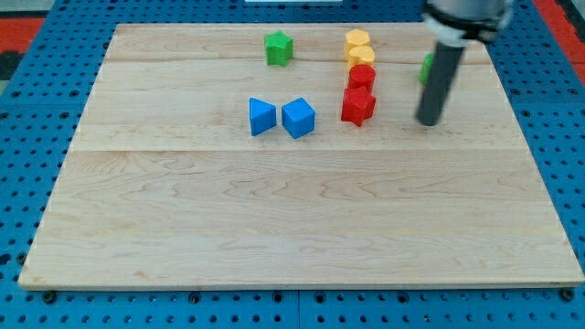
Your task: Slide the green circle to the bottom left of the triangle
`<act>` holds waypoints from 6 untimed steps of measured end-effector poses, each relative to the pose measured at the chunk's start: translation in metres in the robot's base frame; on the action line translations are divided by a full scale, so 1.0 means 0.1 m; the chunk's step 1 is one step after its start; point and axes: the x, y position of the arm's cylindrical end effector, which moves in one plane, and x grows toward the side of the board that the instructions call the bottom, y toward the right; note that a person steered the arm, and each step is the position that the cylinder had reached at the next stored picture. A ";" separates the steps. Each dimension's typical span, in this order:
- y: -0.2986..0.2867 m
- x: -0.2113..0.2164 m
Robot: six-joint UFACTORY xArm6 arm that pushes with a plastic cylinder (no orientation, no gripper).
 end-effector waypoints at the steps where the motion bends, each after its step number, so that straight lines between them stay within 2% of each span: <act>1: 0.58 -0.33; 2: 0.57 -0.74; 4: -0.20 -0.87; 6: -0.41 -1.26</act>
